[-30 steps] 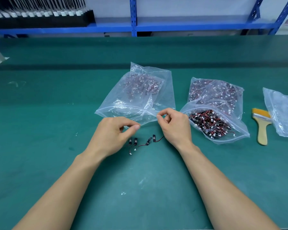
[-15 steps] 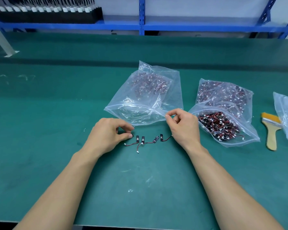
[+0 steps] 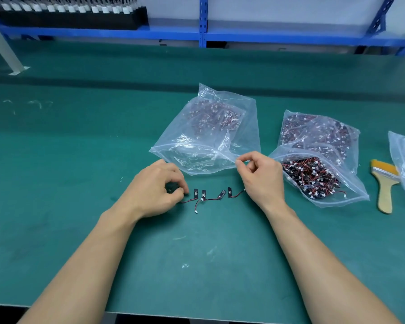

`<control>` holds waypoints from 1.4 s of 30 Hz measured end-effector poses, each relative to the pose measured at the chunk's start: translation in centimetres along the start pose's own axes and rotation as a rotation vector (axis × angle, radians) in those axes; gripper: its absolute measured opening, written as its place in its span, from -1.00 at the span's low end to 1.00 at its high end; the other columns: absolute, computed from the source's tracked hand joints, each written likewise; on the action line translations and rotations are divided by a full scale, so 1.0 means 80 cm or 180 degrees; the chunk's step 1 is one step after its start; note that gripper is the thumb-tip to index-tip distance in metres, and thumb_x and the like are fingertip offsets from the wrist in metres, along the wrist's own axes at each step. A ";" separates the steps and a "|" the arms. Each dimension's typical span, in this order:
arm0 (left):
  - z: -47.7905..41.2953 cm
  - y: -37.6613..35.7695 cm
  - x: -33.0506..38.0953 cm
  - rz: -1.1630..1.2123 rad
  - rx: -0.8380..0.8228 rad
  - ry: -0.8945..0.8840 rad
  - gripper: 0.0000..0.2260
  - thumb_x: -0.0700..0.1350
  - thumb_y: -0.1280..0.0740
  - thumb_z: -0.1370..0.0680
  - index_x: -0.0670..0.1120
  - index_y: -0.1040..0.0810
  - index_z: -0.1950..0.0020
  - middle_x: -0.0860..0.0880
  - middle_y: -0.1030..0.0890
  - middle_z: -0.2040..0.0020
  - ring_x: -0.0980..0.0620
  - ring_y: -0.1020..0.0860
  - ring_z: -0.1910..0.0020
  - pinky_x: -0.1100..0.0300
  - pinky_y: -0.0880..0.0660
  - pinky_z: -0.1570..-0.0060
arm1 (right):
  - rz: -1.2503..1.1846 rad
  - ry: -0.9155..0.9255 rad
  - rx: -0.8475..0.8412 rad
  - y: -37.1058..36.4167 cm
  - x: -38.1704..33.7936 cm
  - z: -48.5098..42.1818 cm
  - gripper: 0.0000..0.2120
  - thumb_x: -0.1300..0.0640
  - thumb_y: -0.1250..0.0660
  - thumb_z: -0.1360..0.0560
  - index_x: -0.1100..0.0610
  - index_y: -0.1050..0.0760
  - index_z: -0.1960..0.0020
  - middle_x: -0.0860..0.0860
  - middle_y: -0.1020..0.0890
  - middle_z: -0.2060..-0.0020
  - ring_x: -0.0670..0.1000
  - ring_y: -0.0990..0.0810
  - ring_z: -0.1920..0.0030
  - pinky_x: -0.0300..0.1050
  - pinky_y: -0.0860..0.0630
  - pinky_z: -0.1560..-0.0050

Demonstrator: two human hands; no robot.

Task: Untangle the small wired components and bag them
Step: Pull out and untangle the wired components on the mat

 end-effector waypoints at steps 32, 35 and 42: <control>-0.159 -0.044 -0.027 -0.0762 -0.1074 0.2225 -0.57 0.17 -0.04 -0.68 -0.03 -0.14 0.29 -0.02 -0.17 0.27 -0.06 -0.22 -0.08 -0.06 -0.28 -0.34 | -0.0268 0.0445 0.0348 0.006 -0.018 0.004 -0.88 0.10 -0.35 -0.58 -0.04 -0.48 0.12 -0.20 -0.49 0.42 -0.06 -0.42 0.42 -0.05 -0.39 0.33; -0.162 -0.043 -0.018 -0.0870 -0.1011 0.1884 -0.64 0.11 -0.08 -0.68 -0.09 -0.37 0.18 -0.12 -0.38 0.16 -0.06 -0.33 -0.06 -0.01 -0.34 -0.35 | -0.0256 0.0441 0.0345 0.006 -0.016 0.004 -0.88 0.09 -0.35 -0.57 -0.06 -0.47 0.12 -0.21 -0.49 0.41 -0.06 -0.43 0.42 -0.06 -0.38 0.34; -0.163 -0.025 0.008 -0.1426 -0.0710 0.1215 -0.69 -0.03 -0.15 -0.68 0.01 -0.22 0.26 -0.03 -0.21 0.30 0.03 -0.16 0.38 0.15 -0.20 0.36 | -0.0258 0.0434 0.0333 0.006 -0.016 0.004 -0.88 0.10 -0.36 -0.57 -0.05 -0.49 0.13 -0.20 -0.50 0.42 -0.05 -0.43 0.42 -0.06 -0.39 0.32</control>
Point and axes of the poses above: each hand's wrist, its own z-axis away from the middle knuckle, its own y-axis out of the back of the hand, x = y × z, the point moved 7 cm from there along -z, towards the middle knuckle
